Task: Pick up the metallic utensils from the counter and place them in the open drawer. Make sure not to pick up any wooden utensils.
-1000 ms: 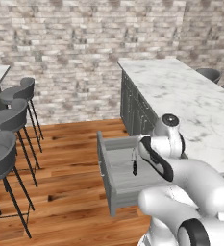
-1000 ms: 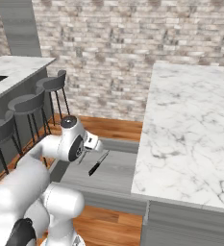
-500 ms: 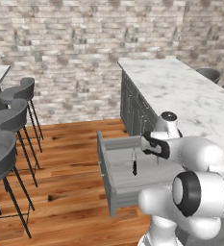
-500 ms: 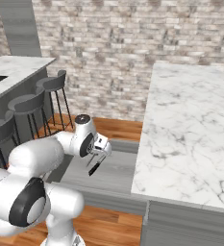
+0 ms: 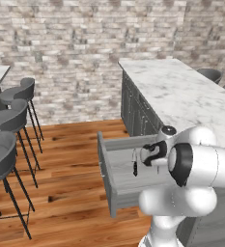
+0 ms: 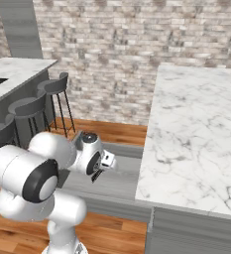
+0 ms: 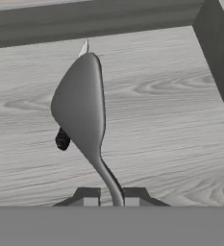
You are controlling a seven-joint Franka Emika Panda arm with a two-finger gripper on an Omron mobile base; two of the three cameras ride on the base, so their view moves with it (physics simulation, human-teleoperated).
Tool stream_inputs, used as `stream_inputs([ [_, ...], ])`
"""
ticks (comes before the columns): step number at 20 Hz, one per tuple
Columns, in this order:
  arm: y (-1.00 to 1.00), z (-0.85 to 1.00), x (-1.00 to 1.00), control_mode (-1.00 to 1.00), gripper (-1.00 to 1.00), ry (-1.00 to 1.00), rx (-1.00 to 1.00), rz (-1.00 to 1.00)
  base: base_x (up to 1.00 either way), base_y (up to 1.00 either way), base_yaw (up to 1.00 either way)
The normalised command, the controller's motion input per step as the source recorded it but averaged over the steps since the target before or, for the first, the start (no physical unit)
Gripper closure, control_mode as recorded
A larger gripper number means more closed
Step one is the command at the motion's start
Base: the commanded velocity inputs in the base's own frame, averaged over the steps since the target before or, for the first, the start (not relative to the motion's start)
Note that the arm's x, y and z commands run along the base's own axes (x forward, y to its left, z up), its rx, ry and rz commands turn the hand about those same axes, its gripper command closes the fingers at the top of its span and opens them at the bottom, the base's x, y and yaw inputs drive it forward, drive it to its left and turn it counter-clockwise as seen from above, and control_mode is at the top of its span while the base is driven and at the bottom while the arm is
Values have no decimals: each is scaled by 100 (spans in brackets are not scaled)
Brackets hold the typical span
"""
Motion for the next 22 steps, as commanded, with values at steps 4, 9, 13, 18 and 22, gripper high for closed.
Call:
stream_inputs([
  [4, -19, -39, 32, -100, 100, 2, 0, 0, 0, 0, 0],
  [9, -12, -41, 27, -100, 100, 3, 0, 0, 0, 0, 0],
  [13, -1, -23, 37, -100, 100, 1, 0, 0, 0, 0, 0],
  [18, -2, 0, 39, -100, 100, 0, 1, 0, 0, 0, 0],
  [22, -2, -1, 39, -100, 100, 1, 3, 0, 0, 0, 0],
])
